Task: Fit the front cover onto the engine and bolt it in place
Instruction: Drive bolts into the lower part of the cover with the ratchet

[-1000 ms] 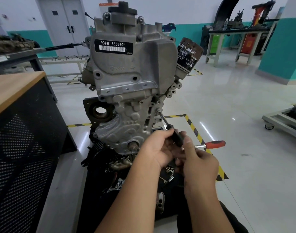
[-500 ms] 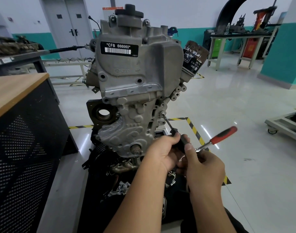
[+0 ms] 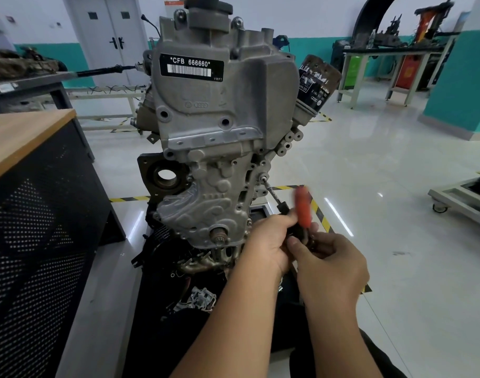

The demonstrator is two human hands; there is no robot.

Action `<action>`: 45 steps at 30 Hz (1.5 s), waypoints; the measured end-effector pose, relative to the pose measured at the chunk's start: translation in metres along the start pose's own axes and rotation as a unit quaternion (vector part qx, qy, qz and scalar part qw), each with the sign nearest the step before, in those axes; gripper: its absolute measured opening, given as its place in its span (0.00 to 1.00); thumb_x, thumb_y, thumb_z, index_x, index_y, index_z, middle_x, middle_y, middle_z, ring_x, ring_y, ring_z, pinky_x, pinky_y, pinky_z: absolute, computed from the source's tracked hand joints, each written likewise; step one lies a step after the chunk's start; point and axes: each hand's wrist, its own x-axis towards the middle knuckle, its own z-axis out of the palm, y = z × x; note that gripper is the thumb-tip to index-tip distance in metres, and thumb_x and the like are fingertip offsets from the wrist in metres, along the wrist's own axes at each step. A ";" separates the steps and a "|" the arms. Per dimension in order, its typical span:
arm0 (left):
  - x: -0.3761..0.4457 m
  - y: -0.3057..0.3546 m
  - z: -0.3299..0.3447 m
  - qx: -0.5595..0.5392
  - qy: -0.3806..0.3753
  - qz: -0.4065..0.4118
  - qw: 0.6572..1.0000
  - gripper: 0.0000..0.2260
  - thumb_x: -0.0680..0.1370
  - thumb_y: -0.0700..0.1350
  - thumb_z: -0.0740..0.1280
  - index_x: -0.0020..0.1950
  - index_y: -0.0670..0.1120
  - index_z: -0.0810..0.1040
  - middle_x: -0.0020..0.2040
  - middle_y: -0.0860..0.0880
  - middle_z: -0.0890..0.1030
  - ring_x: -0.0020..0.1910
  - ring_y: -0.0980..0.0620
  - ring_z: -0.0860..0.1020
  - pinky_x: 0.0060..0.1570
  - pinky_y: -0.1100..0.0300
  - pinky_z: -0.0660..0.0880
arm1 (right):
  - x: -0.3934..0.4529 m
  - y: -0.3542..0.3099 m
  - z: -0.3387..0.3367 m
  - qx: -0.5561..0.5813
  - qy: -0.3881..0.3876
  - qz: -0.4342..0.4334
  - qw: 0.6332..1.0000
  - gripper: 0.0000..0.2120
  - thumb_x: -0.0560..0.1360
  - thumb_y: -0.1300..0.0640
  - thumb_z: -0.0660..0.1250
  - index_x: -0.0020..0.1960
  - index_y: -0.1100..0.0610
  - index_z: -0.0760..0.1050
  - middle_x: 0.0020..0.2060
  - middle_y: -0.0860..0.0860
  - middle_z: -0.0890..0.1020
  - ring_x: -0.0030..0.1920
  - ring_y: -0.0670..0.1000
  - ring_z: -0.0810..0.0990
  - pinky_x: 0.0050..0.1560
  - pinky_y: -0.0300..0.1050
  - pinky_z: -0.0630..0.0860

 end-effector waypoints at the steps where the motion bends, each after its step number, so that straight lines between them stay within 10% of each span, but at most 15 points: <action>1: 0.001 -0.001 0.000 0.002 -0.001 0.002 1.000 0.15 0.81 0.41 0.67 0.35 0.39 0.84 0.37 0.41 0.83 0.34 0.46 0.81 0.49 0.50 0.80 | 0.000 0.002 0.001 0.006 -0.001 -0.001 1.000 0.10 0.68 0.50 0.82 0.42 0.51 0.83 0.30 0.45 0.83 0.33 0.42 0.82 0.36 0.41 0.76; 6: 0.002 -0.002 -0.004 -0.011 -0.005 0.000 1.000 0.08 0.82 0.43 0.68 0.46 0.39 0.80 0.41 0.43 0.83 0.34 0.47 0.83 0.40 0.54 0.81 | 0.002 -0.001 0.003 0.024 0.003 0.049 0.998 0.18 0.75 0.43 0.74 0.34 0.55 0.81 0.27 0.52 0.82 0.33 0.57 0.83 0.36 0.48 0.79; 11: 0.006 -0.006 0.001 -0.021 0.011 0.027 0.999 0.05 0.80 0.36 0.68 0.47 0.35 0.80 0.41 0.39 0.82 0.36 0.44 0.83 0.46 0.48 0.82 | 0.004 0.001 -0.002 -0.004 0.006 0.002 1.000 0.09 0.68 0.49 0.81 0.43 0.51 0.84 0.31 0.43 0.82 0.35 0.38 0.81 0.37 0.37 0.70; 16: 0.009 -0.006 -0.004 -0.024 0.007 0.031 0.999 0.05 0.79 0.38 0.70 0.45 0.38 0.81 0.39 0.43 0.82 0.36 0.48 0.82 0.38 0.55 0.82 | 0.008 0.000 0.000 0.008 0.011 0.048 0.999 0.21 0.76 0.43 0.73 0.33 0.57 0.80 0.26 0.53 0.81 0.31 0.54 0.79 0.36 0.47 0.75; 22: 0.011 -0.010 0.000 -0.017 0.020 0.038 0.999 0.06 0.80 0.38 0.70 0.45 0.36 0.79 0.35 0.41 0.81 0.33 0.45 0.80 0.39 0.51 0.83 | 0.004 -0.004 -0.002 -0.027 0.003 0.001 1.000 0.08 0.69 0.50 0.80 0.41 0.48 0.82 0.32 0.41 0.82 0.33 0.38 0.80 0.35 0.36 0.68; 26: 0.012 -0.013 0.001 -0.025 0.029 0.048 0.998 0.05 0.80 0.36 0.69 0.53 0.34 0.77 0.41 0.38 0.79 0.36 0.44 0.78 0.46 0.49 0.80 | 0.008 -0.001 -0.005 -0.050 -0.040 0.013 0.998 0.10 0.68 0.50 0.81 0.38 0.49 0.79 0.30 0.45 0.82 0.33 0.45 0.81 0.34 0.42 0.74; 32: 0.010 -0.016 0.006 -0.072 0.066 0.081 0.992 0.11 0.78 0.31 0.70 0.59 0.33 0.78 0.41 0.39 0.81 0.36 0.47 0.82 0.37 0.54 0.83 | 0.017 0.003 -0.015 0.067 -0.134 0.173 0.973 0.11 0.74 0.54 0.78 0.41 0.61 0.82 0.31 0.56 0.85 0.34 0.57 0.87 0.35 0.49 0.83; 39: 0.005 -0.011 0.003 0.023 0.014 0.026 0.999 0.11 0.82 0.46 0.66 0.58 0.39 0.78 0.47 0.42 0.86 0.39 0.43 0.85 0.46 0.49 0.82 | 0.013 0.001 -0.012 -0.006 -0.047 0.057 0.997 0.09 0.66 0.53 0.83 0.41 0.50 0.84 0.33 0.49 0.85 0.38 0.54 0.86 0.47 0.56 0.85; 45: -0.003 -0.007 0.002 0.029 0.031 0.024 0.999 0.09 0.81 0.46 0.69 0.50 0.40 0.81 0.43 0.43 0.83 0.23 0.49 0.78 0.21 0.65 0.71 | 0.007 -0.006 -0.007 0.207 -0.071 0.220 0.951 0.18 0.77 0.48 0.74 0.41 0.63 0.82 0.31 0.60 0.85 0.28 0.56 0.83 0.29 0.48 0.81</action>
